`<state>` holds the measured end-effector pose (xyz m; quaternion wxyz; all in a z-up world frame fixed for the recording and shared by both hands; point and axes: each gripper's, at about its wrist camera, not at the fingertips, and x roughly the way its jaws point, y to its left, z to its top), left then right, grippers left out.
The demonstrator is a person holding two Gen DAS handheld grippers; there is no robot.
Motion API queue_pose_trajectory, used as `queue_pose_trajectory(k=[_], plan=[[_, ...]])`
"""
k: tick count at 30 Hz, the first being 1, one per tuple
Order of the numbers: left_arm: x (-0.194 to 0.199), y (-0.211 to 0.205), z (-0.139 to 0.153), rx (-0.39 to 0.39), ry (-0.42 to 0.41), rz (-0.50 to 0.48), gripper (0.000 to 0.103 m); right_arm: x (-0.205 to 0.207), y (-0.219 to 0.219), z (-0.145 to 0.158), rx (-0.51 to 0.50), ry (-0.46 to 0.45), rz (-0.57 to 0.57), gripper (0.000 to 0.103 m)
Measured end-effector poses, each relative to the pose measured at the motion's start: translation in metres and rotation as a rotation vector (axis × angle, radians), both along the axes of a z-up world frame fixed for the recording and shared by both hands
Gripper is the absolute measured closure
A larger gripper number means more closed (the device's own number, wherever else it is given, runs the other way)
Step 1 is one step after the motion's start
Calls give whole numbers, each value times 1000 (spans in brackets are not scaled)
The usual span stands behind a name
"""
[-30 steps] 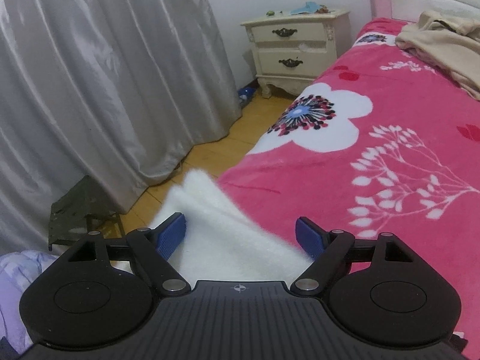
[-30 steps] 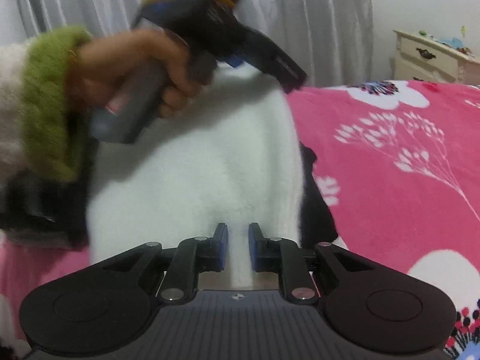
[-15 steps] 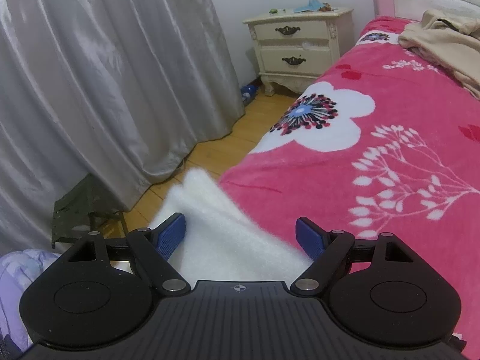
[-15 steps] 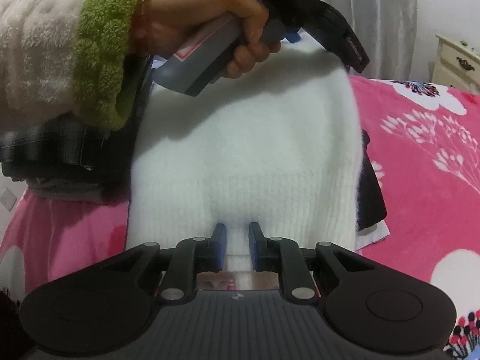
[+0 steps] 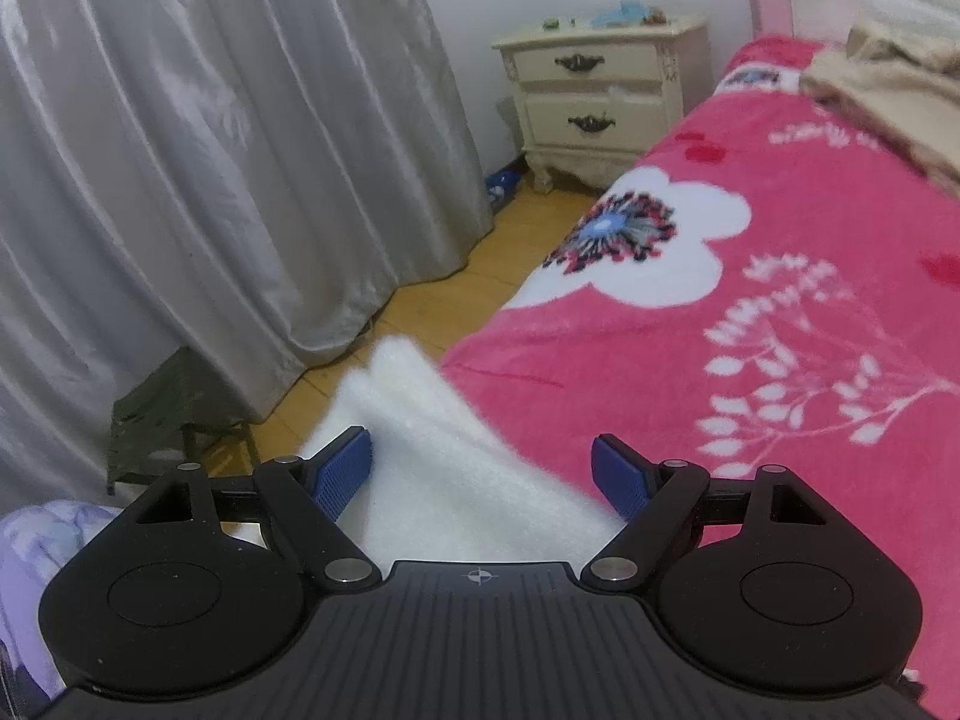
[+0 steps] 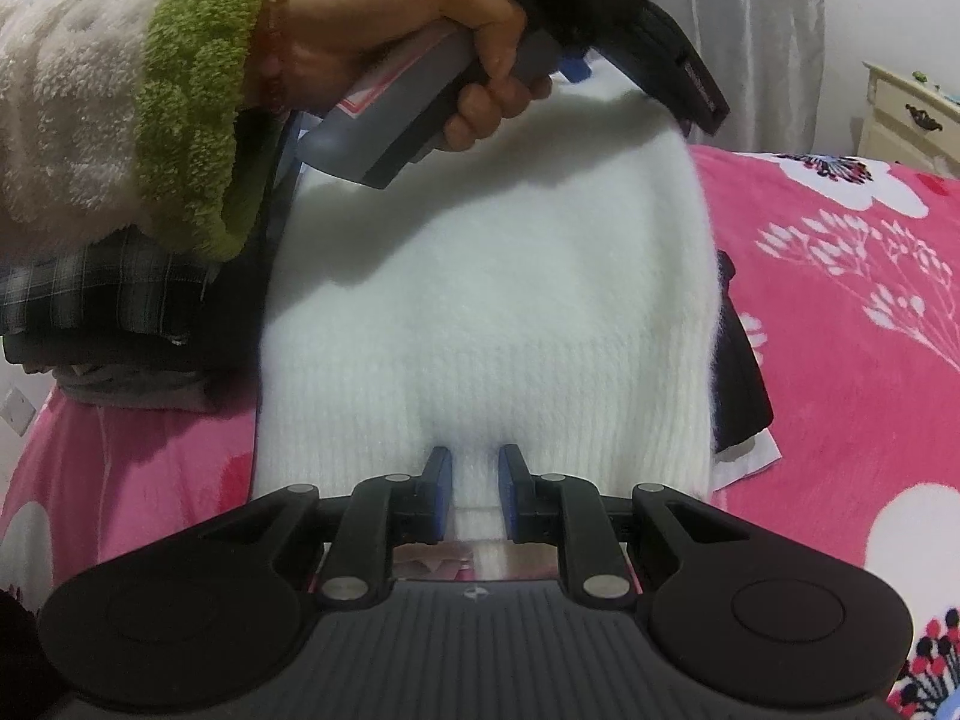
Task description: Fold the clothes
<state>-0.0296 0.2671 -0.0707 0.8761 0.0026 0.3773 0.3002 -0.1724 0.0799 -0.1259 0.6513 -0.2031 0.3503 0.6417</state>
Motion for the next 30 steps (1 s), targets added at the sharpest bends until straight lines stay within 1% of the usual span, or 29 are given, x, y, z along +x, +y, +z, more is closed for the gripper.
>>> queue_pose_trajectory(k=[3, 5, 7, 10, 11, 12, 13, 15, 16, 17, 18, 19, 21, 23, 25, 27, 28, 29, 30], plan=[[-25, -9, 20, -47, -90, 11, 21, 6, -3, 10, -31, 28, -25, 84], [-46, -20, 34, -67, -152, 0, 15, 12, -6, 19, -63, 47, -48, 83], [-70, -37, 48, -102, -199, -27, 7, 19, -13, 33, -99, 34, -72, 83], [-97, -64, 57, -170, -264, -33, 0, 29, -27, 60, -170, -8, -111, 76], [-105, -73, 59, -196, -283, -27, 0, 31, -32, 68, -199, -26, -129, 73], [-109, -81, 58, -226, -291, -18, 0, 33, -37, 76, -228, -43, -148, 68], [-113, -88, 58, -257, -298, -8, 0, 34, -42, 84, -255, -50, -179, 65], [-115, -99, 56, -299, -305, -5, 0, 34, -54, 98, -300, -40, -274, 56], [-114, -103, 54, -317, -309, -6, 0, 34, -60, 103, -316, -39, -328, 54], [-111, -105, 54, -321, -310, 1, 0, 33, -64, 109, -316, -34, -377, 49], [-107, -106, 54, -322, -311, 10, 0, 32, -70, 114, -296, -27, -422, 47], [-104, -107, 54, -323, -312, 19, 0, 29, -75, 119, -267, -24, -457, 46], [-104, -106, 63, -331, -326, 53, 0, 25, -84, 128, -209, -31, -512, 38], [-101, -105, 70, -346, -342, 94, 0, 22, -91, 136, -159, -35, -558, 37], [-102, -109, 75, -353, -336, 152, 0, 22, -94, 146, -139, -68, -559, 34], [-103, -115, 79, -363, -314, 222, 0, 23, -94, 156, -109, -151, -551, 29], [-104, -118, 80, -371, -304, 253, 0, 25, -95, 162, -94, -186, -543, 28], [-105, -121, 81, -378, -301, 279, 0, 27, -96, 169, -79, -209, -531, 26], [-106, -124, 81, -388, -303, 325, 0, 29, -97, 176, -63, -225, -513, 23]])
